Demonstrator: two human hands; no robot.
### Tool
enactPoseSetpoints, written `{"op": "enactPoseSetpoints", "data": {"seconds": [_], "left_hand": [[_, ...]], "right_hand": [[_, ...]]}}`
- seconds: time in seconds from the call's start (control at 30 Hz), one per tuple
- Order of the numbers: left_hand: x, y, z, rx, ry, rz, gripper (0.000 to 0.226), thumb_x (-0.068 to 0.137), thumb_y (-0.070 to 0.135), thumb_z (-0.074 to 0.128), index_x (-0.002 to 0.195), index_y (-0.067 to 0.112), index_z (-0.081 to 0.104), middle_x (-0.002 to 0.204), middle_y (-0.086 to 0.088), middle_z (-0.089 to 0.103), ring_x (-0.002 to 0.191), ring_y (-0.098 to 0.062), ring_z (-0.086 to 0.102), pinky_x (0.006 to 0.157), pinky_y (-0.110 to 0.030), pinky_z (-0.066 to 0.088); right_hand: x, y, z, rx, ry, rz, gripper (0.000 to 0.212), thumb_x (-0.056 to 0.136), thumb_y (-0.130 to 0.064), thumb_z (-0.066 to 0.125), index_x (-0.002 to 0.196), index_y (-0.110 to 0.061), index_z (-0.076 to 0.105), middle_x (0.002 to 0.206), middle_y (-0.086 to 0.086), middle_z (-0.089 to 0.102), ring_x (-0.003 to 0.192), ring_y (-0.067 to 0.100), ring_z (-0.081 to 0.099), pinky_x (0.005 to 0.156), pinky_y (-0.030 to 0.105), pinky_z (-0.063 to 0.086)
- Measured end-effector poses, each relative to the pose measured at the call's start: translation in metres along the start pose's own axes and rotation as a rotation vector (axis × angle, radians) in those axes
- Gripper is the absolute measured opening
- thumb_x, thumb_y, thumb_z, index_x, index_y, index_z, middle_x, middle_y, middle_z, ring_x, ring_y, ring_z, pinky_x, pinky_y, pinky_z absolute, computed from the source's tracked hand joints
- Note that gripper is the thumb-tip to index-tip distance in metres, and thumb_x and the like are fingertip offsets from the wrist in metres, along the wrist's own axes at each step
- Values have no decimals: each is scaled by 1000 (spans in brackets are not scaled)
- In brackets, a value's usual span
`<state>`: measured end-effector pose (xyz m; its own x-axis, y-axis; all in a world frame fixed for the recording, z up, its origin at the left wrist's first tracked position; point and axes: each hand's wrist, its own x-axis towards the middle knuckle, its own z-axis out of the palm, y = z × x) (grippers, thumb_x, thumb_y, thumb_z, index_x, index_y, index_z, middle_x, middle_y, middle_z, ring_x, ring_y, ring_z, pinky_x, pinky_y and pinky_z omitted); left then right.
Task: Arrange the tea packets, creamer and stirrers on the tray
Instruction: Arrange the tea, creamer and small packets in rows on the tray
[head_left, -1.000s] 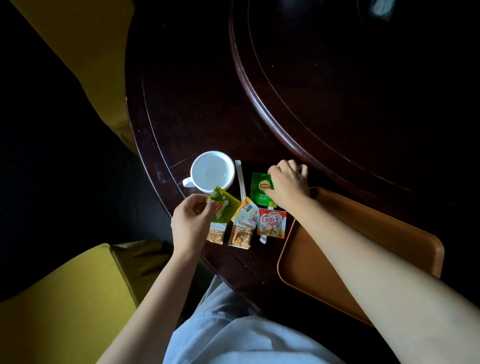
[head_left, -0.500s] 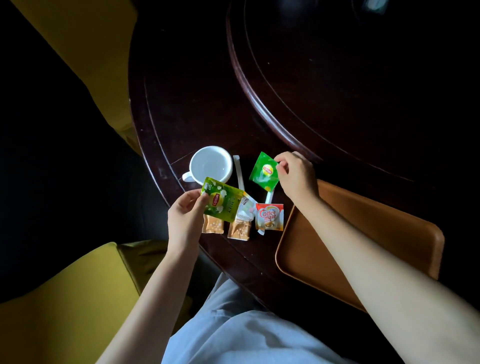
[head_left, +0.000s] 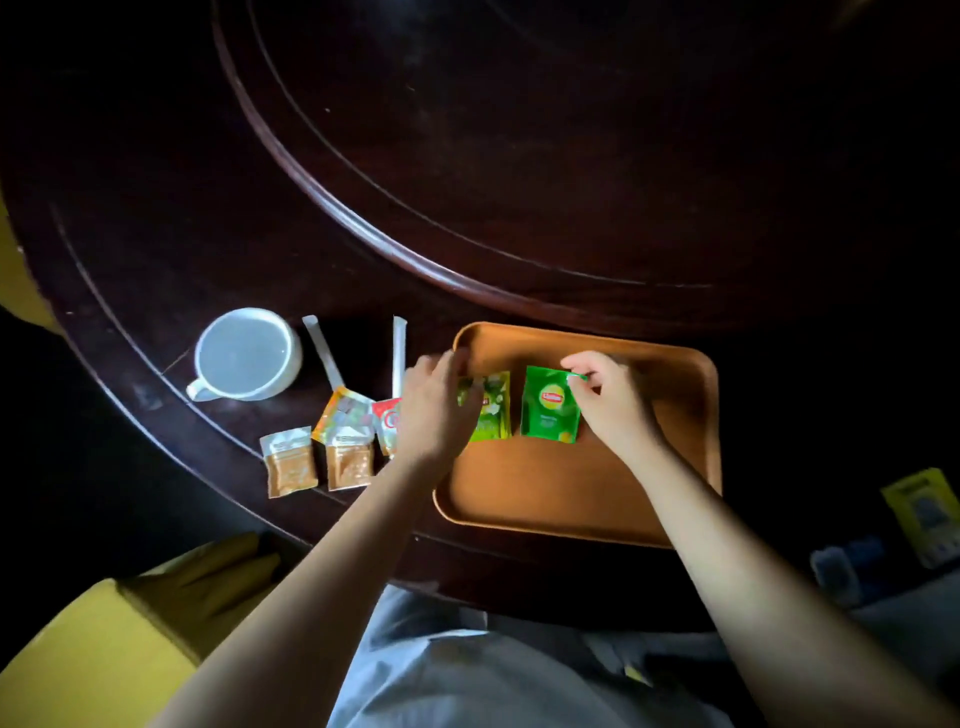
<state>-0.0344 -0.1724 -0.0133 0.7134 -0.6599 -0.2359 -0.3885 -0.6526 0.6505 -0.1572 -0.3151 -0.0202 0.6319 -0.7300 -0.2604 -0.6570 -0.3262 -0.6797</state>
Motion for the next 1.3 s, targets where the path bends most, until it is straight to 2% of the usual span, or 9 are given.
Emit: {"op": "enactPoseSetpoints", "data": {"seconds": [0.07,0.17,0.27,0.37,0.47,0.6,0.7,0.87,1.3], "left_hand": [[-6,2,5,81,140,67,51,77,19,61,126,10,49,126,-18,51,113,-34,45,97,-36,30],[-28,-3,9,219,236,220,54,76,24,58,128,15,45,134,-15,47,119,-33,43,94,-43,38],[-53,-12,23,444,76,367,58,73,25,67,128,14,51,130,-18,55,117,-36,53,86,-50,46],[-63,-17,35,566,-146,339,61,78,34,61,135,21,43,143,-15,44,129,-32,44,95,-56,39],[-59,-22,37,566,-198,301,58,86,39,46,141,27,31,154,-9,25,140,-26,25,104,-56,25],[-51,-23,34,542,-205,284,55,89,40,44,141,29,30,155,-7,23,141,-25,23,106,-59,23],[-44,-25,34,536,-203,273,56,90,42,39,142,30,25,156,-5,19,143,-23,18,107,-59,22],[-29,-22,34,521,-171,276,54,88,40,44,139,25,32,154,-7,26,141,-25,22,102,-61,27],[-20,-18,40,490,-175,253,53,90,42,40,139,25,30,155,-7,22,142,-27,18,105,-62,24]], "right_hand": [[-8,7,-1,-189,99,-3,26,84,-9,60,110,-11,63,112,13,62,107,31,54,94,40,46],[-29,14,1,-339,193,-163,38,76,-13,69,114,-12,62,121,13,60,111,34,53,94,43,46],[-47,20,8,-387,160,-247,43,74,-11,73,115,-9,63,127,15,60,115,38,54,94,47,48],[-49,20,16,-387,103,-259,42,77,-12,71,118,-10,63,131,16,58,121,38,52,98,50,45],[-43,17,24,-435,50,-272,43,80,-19,69,122,-13,60,136,14,54,127,34,47,103,49,40],[-35,16,34,-493,-36,-228,46,86,-28,61,130,-19,52,145,12,43,136,31,34,112,46,28],[-29,16,38,-457,-51,-230,46,86,-23,62,131,-18,51,147,13,40,137,32,31,113,47,29],[-10,14,44,-443,-70,-207,48,91,-22,55,137,-21,41,154,8,27,143,27,17,116,44,21],[4,16,43,-435,-54,-183,49,89,-21,58,136,-18,44,152,9,30,142,29,20,114,46,23]]}}
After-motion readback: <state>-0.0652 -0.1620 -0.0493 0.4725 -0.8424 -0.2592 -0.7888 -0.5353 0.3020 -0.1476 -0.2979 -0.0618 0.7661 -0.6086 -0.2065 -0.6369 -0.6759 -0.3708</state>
